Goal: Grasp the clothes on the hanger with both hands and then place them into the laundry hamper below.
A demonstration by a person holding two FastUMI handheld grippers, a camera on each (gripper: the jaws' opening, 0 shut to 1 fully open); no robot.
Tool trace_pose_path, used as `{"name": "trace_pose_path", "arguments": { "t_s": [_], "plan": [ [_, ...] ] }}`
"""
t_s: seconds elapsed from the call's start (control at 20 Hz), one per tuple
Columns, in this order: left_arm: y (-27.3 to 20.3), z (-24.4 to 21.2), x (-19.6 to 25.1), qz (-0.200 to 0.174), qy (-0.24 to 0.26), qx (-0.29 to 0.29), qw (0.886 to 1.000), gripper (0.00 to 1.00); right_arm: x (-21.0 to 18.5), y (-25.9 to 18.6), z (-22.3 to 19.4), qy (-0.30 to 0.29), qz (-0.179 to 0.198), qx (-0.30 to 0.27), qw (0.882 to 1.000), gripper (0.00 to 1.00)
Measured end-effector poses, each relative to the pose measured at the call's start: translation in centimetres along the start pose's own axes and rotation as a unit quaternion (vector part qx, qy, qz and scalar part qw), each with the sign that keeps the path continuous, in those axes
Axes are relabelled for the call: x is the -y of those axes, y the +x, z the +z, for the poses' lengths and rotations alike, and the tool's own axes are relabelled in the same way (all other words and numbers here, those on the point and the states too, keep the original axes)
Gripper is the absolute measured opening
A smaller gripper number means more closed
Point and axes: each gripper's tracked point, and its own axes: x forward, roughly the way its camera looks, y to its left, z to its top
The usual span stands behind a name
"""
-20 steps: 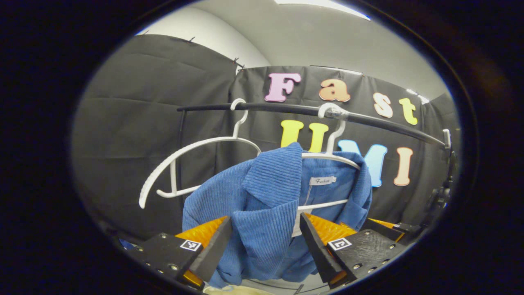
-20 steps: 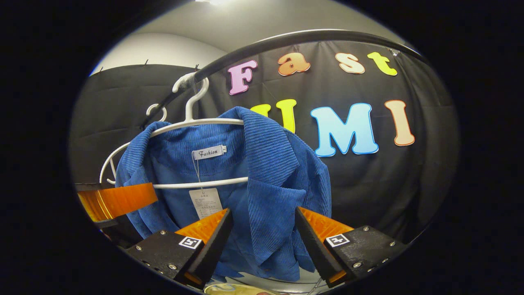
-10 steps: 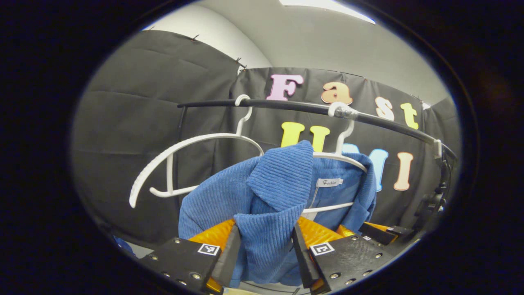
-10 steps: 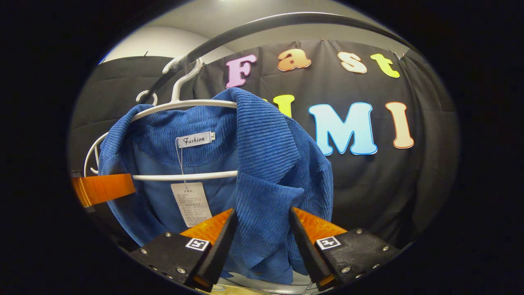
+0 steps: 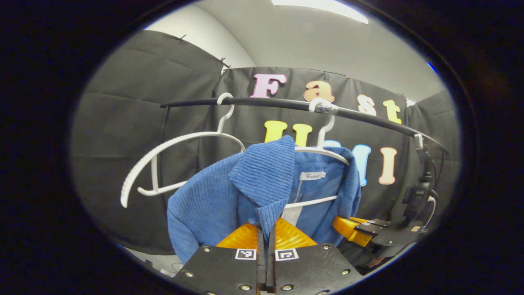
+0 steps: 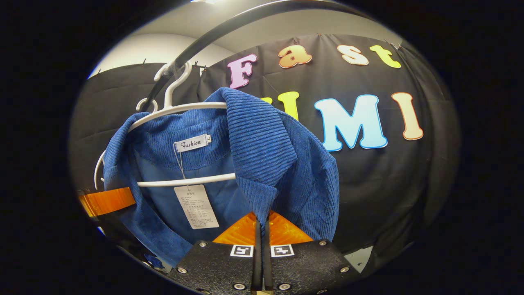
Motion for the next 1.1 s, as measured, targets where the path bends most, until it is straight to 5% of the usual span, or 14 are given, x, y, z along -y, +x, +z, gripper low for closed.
{"name": "trace_pose_path", "arguments": {
  "t_s": [0.45, 0.5, 0.55, 0.6, 1.1],
  "plan": [
    [-2.7, 2.7, -0.3, -0.021, -0.041, 0.034, 0.998, 0.07, 1.8, -1.1, 0.6, 0.018, -0.013, 0.005, 1.0, 0.0],
    [-3.2, 3.3, -0.4, -0.02, -0.037, 0.04, 0.998, 0.01, 2.1, -1.2, 0.8, 0.018, -0.015, 0.004, 1.0, 0.0],
    [-3.7, 4.0, -0.6, -0.016, -0.031, 0.046, 0.998, 0.07, 2.5, -1.2, 0.8, 0.015, -0.019, 0.004, 1.0, 0.0],
    [-4.1, 4.7, -0.8, -0.013, -0.025, 0.053, 0.998, 0.02, 3.1, -1.3, 1.1, 0.012, -0.026, 0.007, 1.0, 0.0],
    [-7.3, 9.8, -5.3, 0.03, -0.024, 0.1, 0.994, 0.01, 7.7, -1.5, 3.8, 0.035, -0.075, 0.051, 0.995, 0.0]
  ]
}}
